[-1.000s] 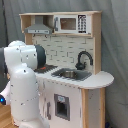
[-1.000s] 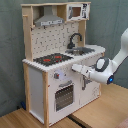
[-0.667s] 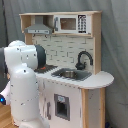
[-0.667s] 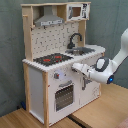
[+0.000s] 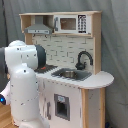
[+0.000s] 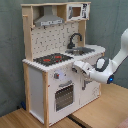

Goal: Play with the kitchen

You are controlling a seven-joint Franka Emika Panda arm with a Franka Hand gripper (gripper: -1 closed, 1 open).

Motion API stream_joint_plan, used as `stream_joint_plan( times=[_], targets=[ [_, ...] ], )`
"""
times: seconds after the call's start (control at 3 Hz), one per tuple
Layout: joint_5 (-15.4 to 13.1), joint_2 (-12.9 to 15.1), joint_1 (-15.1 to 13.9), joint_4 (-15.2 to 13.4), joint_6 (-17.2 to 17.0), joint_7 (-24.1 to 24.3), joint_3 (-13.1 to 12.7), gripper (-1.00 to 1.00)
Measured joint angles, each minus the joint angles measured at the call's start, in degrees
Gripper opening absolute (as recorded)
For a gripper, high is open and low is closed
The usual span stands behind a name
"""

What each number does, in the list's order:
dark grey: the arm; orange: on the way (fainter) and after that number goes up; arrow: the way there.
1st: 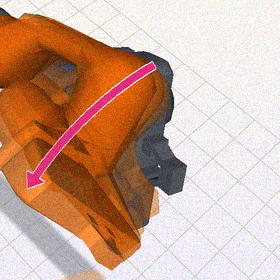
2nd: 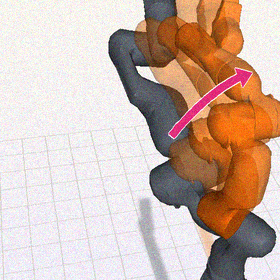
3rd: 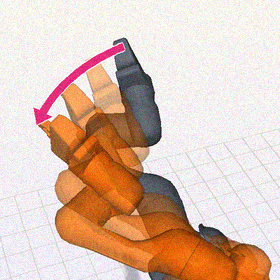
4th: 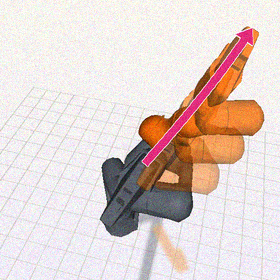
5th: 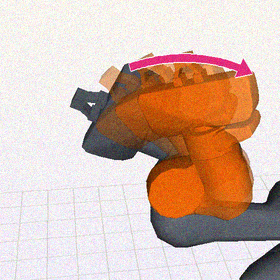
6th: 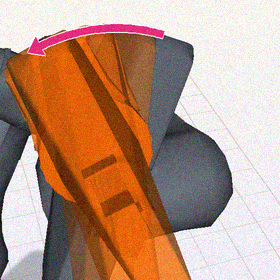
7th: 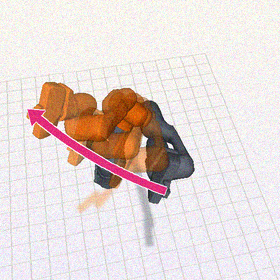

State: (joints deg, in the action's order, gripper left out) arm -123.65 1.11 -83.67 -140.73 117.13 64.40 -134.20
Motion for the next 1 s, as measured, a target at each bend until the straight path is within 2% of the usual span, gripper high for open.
stream_joint_plan(
  times=[1.0],
  targets=[
    [-0.02, 0.05, 0.00, -0.01, 0.04, 18.78, 0.01, -1.00]
  ],
)
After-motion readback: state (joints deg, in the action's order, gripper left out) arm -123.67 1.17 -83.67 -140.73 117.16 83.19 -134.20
